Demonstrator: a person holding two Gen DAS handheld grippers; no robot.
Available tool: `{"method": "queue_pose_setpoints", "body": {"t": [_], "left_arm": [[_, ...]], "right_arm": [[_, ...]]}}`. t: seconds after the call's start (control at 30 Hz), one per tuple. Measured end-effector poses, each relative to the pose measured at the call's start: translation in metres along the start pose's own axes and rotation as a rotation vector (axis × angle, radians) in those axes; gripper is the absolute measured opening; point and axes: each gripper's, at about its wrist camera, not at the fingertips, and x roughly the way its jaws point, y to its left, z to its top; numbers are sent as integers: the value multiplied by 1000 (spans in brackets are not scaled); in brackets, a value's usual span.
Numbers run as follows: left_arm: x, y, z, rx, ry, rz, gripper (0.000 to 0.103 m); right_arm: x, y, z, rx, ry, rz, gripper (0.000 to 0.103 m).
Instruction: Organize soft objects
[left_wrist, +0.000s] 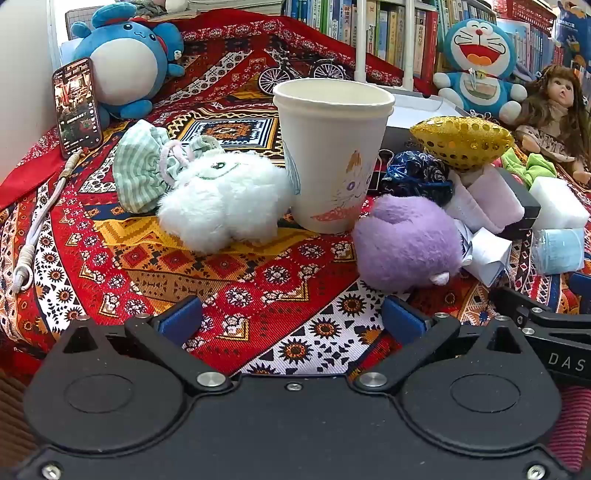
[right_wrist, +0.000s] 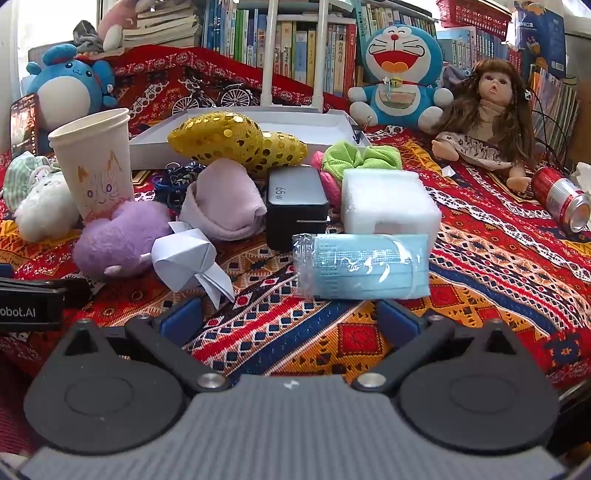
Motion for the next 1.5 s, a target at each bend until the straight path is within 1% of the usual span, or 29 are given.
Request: {"method": "queue_pose_setpoints", "body": {"t": [0.2, 0.23, 1.5], "left_arm": [[0, 0, 0, 1, 1, 1, 103], [0, 0, 0, 1, 1, 1, 103], [0, 0, 0, 2, 3, 2, 103]], "right_arm": [[-4, -1, -1, 0, -8, -1, 103], [0, 0, 1, -1, 7, 0, 103], [0, 0, 2, -1, 11, -1, 103]]}}
